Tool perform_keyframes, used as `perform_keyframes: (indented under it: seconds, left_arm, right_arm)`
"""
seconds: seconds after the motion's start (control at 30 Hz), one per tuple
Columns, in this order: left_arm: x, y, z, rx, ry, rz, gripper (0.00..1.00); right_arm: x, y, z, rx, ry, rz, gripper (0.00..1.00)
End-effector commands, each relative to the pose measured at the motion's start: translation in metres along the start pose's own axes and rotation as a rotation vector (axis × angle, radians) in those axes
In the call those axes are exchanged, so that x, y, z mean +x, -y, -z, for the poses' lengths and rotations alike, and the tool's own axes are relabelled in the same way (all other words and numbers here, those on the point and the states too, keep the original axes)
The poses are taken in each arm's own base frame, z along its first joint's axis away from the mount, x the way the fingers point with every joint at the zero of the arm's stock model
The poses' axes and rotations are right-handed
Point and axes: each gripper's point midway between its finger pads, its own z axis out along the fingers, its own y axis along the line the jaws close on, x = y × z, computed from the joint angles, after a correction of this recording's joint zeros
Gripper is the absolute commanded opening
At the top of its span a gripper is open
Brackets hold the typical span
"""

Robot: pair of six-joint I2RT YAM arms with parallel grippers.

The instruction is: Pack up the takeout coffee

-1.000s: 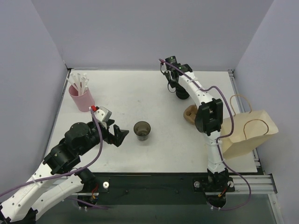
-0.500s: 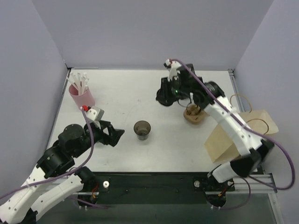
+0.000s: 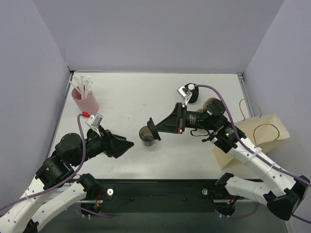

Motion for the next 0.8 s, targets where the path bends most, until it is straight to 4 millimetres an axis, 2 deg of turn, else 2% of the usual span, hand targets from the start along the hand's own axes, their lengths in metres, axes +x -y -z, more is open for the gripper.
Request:
perform_keyframes:
  seconds: [0.0, 0.07, 0.13, 0.27, 0.37, 0.5, 0.63, 0.77]
  left_arm:
    - [-0.018, 0.047, -0.006, 0.229, 0.061, 0.139, 0.72]
    - [-0.025, 0.058, -0.007, 0.297, 0.086, 0.138, 0.71]
    - [-0.026, 0.061, -0.01, 0.32, 0.094, 0.116, 0.7]
    - [-0.036, 0.055, -0.016, 0.295, 0.151, -0.072, 0.69]
    - [-0.048, 0.06, -0.016, 0.305, 0.197, -0.122, 0.69]
    - [-0.059, 0.065, -0.019, 0.315, 0.237, -0.112, 0.68]
    - [-0.066, 0.075, -0.024, 0.365, 0.257, -0.098, 0.65]
    - [-0.069, 0.076, -0.036, 0.361, 0.247, -0.098, 0.61]
  right_arm:
    - [-0.009, -0.077, 0.018, -0.282, 0.046, 0.059, 0.13]
    - [-0.011, -0.079, 0.018, -0.282, 0.059, 0.053, 0.13]
    - [-0.013, -0.083, 0.018, -0.301, 0.062, 0.028, 0.13]
    - [-0.013, -0.081, 0.013, -0.311, 0.049, -0.021, 0.14]
    - [-0.014, -0.082, 0.013, -0.34, 0.059, -0.059, 0.14]
    - [-0.014, -0.086, 0.014, -0.368, 0.061, -0.059, 0.14]
    - [-0.012, -0.081, 0.012, -0.358, 0.06, -0.072, 0.14]
    - [-0.011, -0.081, 0.013, -0.358, 0.056, -0.077, 0.13]
